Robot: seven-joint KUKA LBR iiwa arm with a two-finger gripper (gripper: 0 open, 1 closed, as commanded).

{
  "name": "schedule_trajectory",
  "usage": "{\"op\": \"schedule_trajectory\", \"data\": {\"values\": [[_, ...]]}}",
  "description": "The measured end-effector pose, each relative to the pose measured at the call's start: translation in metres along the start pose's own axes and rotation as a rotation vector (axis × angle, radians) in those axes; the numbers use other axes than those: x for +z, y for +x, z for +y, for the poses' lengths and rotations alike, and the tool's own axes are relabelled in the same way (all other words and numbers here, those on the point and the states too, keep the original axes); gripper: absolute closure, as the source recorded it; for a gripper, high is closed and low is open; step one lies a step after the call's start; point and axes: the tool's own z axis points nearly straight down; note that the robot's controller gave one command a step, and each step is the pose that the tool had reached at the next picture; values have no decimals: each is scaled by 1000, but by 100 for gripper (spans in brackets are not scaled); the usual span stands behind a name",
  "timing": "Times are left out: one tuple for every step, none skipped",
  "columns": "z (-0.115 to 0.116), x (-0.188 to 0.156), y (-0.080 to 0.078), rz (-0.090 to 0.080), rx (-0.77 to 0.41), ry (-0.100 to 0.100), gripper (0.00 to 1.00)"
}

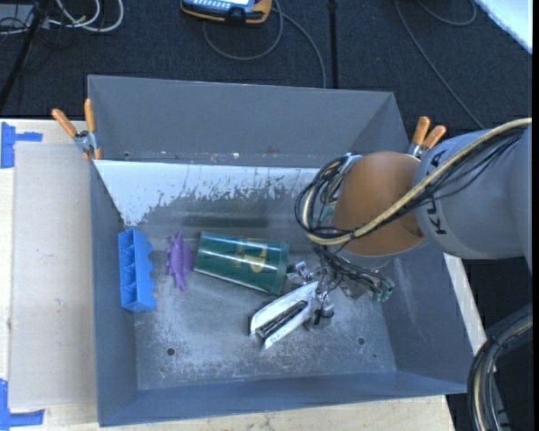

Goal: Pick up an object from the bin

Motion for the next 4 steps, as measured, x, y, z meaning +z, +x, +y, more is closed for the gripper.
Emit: {"op": "schedule_trajectory", "data": {"values": [[0, 0, 0, 0, 0, 0, 0], [0, 0, 0, 0, 0, 0, 0], [-9, -1, 45, 3, 19, -2, 100], [-9, -2, 45, 2, 18, -2, 0]]}}
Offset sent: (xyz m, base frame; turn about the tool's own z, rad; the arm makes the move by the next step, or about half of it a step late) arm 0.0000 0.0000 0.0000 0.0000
